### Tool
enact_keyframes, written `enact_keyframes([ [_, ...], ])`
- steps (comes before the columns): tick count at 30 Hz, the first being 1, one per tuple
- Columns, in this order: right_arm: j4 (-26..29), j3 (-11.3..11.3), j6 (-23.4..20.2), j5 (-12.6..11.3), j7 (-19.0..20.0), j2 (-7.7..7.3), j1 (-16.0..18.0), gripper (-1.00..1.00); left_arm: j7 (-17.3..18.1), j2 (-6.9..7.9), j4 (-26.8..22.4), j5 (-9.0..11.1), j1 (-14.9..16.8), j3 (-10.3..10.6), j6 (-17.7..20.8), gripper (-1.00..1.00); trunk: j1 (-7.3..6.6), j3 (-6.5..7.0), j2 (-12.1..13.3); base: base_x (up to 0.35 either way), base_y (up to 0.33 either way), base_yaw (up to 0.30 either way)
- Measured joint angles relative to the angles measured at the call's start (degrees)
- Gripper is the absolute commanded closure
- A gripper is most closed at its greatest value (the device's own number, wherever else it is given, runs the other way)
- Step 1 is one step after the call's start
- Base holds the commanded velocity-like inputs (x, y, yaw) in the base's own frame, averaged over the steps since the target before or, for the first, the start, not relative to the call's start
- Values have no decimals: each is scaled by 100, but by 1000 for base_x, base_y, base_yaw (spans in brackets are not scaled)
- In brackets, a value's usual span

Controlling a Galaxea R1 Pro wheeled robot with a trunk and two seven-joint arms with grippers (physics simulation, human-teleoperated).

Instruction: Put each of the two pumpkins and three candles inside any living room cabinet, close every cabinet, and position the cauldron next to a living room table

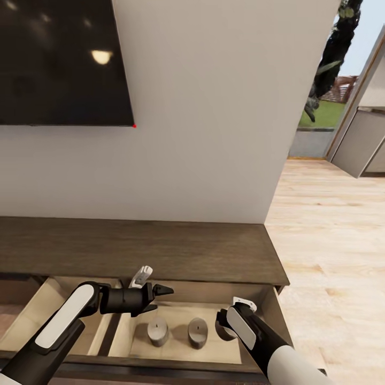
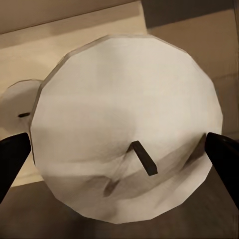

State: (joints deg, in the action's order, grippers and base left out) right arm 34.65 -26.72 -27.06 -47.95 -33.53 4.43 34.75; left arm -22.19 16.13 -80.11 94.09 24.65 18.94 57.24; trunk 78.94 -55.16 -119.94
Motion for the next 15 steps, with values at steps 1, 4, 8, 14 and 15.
enact_keyframes([
  [1,-3,0,0,1,1,0,0,100,0,0,0,1,0,-1,0,-100,22,-18,-40,0,0,0],
  [4,-11,0,-1,1,2,0,0,100,0,0,0,-1,0,-2,0,-100,88,-72,-160,0,0,0],
  [8,-38,5,7,-2,1,0,1,100,0,0,0,3,0,1,-1,-100,132,-108,-242,0,0,-19],
  [14,-47,9,11,-6,3,0,1,100,0,0,0,2,0,6,-2,-100,132,-108,-242,0,0,-3],
  [15,-50,9,11,-6,3,0,1,100,0,0,0,2,0,6,-1,-100,132,-108,-242,0,0,0],
])
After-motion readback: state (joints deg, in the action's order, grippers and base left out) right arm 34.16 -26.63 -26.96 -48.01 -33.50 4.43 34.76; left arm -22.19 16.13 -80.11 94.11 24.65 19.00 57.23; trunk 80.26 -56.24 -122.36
